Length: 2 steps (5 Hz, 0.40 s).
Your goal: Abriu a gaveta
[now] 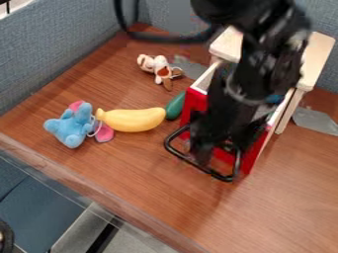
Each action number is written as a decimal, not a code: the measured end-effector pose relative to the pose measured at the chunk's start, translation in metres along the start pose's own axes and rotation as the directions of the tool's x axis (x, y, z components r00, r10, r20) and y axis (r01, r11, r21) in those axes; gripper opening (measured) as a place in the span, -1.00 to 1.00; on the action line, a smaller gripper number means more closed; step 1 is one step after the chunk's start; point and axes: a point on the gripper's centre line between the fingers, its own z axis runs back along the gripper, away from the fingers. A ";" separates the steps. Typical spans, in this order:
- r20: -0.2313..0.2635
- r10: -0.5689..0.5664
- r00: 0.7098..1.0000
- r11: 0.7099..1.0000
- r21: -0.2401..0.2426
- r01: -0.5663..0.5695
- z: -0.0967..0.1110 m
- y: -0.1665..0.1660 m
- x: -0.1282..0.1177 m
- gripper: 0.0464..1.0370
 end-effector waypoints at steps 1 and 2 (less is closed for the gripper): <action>-0.086 -0.122 0.989 0.993 0.000 0.122 0.024 -0.006 0.003 0.93; -0.194 -0.245 0.950 0.969 -0.007 0.249 0.051 -0.009 0.015 0.93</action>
